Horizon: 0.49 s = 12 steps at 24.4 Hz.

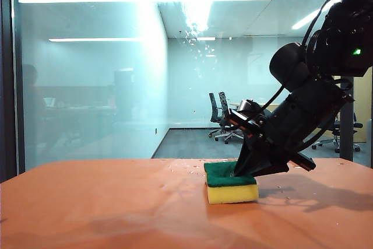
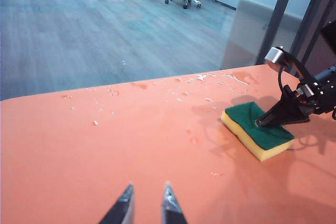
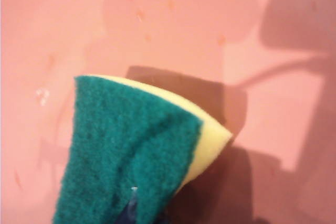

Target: Pick up the sponge from the table, wipe the water off the glass, and finally place the sponge back on the table.

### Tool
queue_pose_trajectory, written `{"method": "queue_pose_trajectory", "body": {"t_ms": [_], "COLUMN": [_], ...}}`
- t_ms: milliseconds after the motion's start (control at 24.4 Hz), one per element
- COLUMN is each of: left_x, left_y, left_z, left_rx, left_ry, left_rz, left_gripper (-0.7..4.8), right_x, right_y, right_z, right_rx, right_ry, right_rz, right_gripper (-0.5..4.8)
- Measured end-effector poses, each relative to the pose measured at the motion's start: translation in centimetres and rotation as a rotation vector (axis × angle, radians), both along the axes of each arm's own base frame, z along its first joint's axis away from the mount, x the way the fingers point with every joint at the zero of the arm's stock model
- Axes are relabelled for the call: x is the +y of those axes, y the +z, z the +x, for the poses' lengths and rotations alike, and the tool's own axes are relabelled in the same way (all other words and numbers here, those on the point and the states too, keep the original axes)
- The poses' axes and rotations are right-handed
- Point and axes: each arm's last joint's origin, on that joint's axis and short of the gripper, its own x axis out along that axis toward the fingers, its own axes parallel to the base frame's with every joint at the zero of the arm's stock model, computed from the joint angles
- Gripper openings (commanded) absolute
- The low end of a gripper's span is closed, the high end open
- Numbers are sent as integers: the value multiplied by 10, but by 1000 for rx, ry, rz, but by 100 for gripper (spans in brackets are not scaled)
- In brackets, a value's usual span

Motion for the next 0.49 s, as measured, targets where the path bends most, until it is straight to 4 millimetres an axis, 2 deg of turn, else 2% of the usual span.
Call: {"method": "queue_pose_trajectory", "body": {"t_ms": [328,492], "left_x": [0,0], "left_y": [0,0], "left_z": [0,0], "left_rx": [0,0], "left_ry": [0,1], "left_rz": [0,0], "left_gripper": [71,71], "right_x": [0,-8], "right_y": [7,16], "right_z": [5,10], "right_rx": [-110,-184], "right_ry": [23,-25], "right_rz": [-2,-53], "right_gripper": [-9,-9]}}
